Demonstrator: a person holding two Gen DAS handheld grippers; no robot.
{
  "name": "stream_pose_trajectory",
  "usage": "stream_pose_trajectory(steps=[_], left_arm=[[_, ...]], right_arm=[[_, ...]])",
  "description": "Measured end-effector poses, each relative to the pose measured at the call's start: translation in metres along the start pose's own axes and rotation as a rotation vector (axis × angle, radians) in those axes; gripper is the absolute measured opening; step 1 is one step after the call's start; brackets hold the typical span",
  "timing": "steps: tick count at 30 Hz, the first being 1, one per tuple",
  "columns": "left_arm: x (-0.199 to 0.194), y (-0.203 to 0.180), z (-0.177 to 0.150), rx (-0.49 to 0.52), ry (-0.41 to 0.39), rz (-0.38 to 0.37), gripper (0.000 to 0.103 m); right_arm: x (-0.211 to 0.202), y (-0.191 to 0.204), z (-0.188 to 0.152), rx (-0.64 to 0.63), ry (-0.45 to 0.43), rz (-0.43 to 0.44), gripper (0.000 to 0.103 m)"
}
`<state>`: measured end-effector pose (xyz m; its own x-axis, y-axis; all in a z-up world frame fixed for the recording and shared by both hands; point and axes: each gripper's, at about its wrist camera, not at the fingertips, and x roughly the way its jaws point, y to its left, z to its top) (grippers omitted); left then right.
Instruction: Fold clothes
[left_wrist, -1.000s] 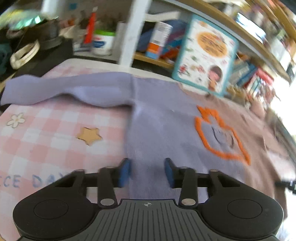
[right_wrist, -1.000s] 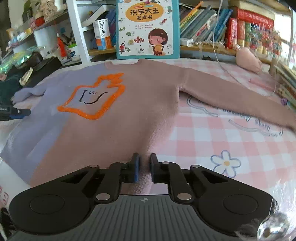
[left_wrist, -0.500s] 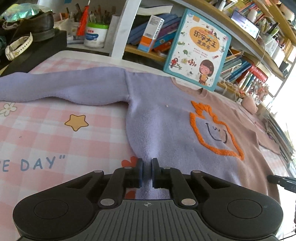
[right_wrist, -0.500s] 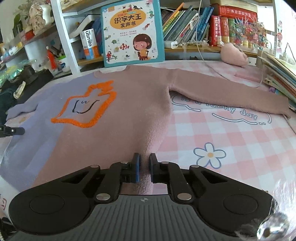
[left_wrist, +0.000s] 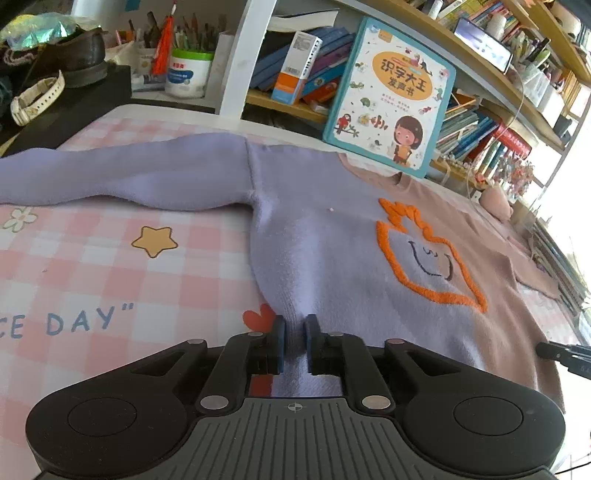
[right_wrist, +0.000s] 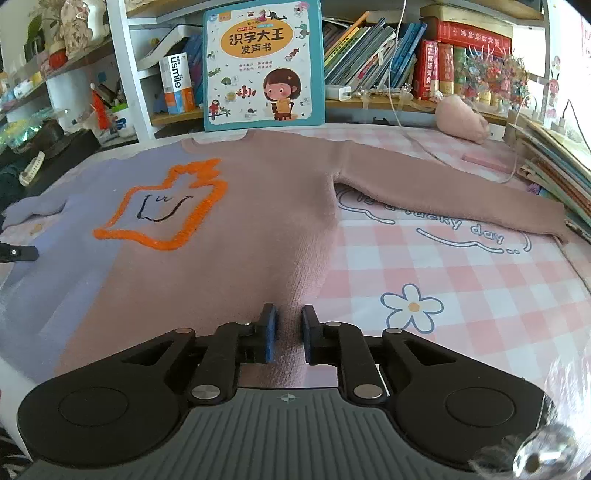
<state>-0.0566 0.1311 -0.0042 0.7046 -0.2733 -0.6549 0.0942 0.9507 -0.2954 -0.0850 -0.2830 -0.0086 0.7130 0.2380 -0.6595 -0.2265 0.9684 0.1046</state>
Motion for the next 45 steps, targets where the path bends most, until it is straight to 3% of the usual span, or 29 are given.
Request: stream_pose_trajectory(steps=[4, 6, 9, 18, 24, 34, 45], left_arm=[[-0.013, -0.002, -0.002, 0.011, -0.039, 0.019, 0.020], [-0.022, -0.003, -0.004, 0.011, -0.078, 0.020, 0.036], [-0.035, -0.006, -0.006, 0.012, -0.143, 0.013, 0.057], [-0.040, -0.009, -0.017, 0.028, -0.197, 0.066, 0.082], [-0.047, 0.000, -0.018, 0.018, -0.233, 0.104, 0.091], [-0.054, 0.030, -0.014, -0.056, -0.279, 0.201, 0.093], [-0.052, 0.087, 0.008, -0.236, -0.340, 0.304, 0.093]], right_arm=[[-0.003, 0.003, -0.001, 0.007, -0.001, -0.026, 0.030], [-0.009, 0.008, -0.002, 0.000, -0.024, -0.042, 0.044], [-0.016, 0.019, -0.002, -0.012, -0.076, -0.053, 0.054], [-0.008, 0.062, 0.000, -0.129, -0.133, -0.001, 0.080], [0.003, 0.088, 0.006, -0.189, -0.146, 0.069, 0.088], [0.027, 0.121, 0.022, -0.238, -0.153, 0.182, 0.089], [0.059, 0.121, 0.042, -0.290, -0.173, 0.160, 0.091]])
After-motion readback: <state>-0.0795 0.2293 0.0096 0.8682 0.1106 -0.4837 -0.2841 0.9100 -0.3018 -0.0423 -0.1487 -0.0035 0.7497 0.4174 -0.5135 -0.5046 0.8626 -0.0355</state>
